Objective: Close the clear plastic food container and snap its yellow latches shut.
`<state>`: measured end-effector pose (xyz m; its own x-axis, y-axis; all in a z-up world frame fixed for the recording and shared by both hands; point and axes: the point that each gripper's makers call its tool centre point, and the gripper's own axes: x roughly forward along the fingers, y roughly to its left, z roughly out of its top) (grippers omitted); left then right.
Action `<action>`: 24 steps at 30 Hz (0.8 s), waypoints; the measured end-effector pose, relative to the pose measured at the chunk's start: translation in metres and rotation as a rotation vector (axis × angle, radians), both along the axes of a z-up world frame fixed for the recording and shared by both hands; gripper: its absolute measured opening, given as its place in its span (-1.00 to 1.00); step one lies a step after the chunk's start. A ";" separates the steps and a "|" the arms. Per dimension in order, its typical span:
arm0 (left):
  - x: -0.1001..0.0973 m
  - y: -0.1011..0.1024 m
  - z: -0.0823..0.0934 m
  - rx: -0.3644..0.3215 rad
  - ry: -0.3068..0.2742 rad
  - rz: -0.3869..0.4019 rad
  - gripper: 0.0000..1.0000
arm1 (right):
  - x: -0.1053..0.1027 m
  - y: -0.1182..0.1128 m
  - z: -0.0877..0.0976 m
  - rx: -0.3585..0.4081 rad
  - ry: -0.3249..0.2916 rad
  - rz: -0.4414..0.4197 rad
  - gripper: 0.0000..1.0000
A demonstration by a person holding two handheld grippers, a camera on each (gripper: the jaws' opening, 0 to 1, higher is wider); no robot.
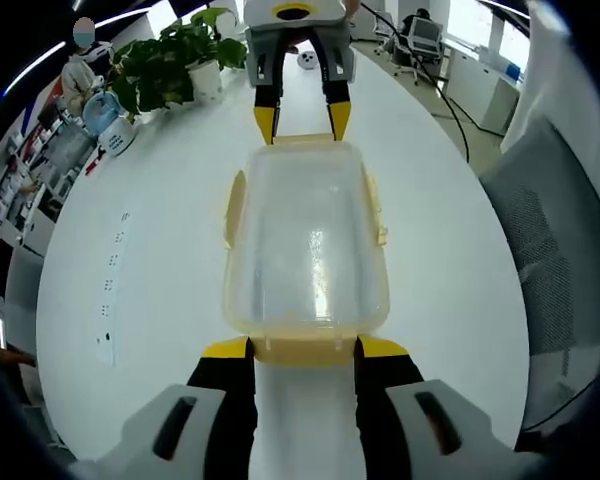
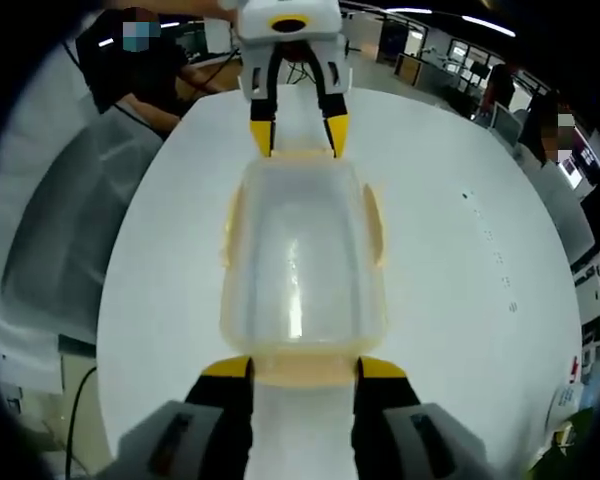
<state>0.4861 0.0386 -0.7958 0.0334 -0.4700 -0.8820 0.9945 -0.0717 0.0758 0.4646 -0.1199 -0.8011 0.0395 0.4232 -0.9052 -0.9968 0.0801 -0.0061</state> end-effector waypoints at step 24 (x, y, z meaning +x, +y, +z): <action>-0.004 0.002 -0.003 -0.015 0.052 -0.042 -0.25 | -0.004 -0.002 -0.003 -0.012 0.015 -0.021 -0.25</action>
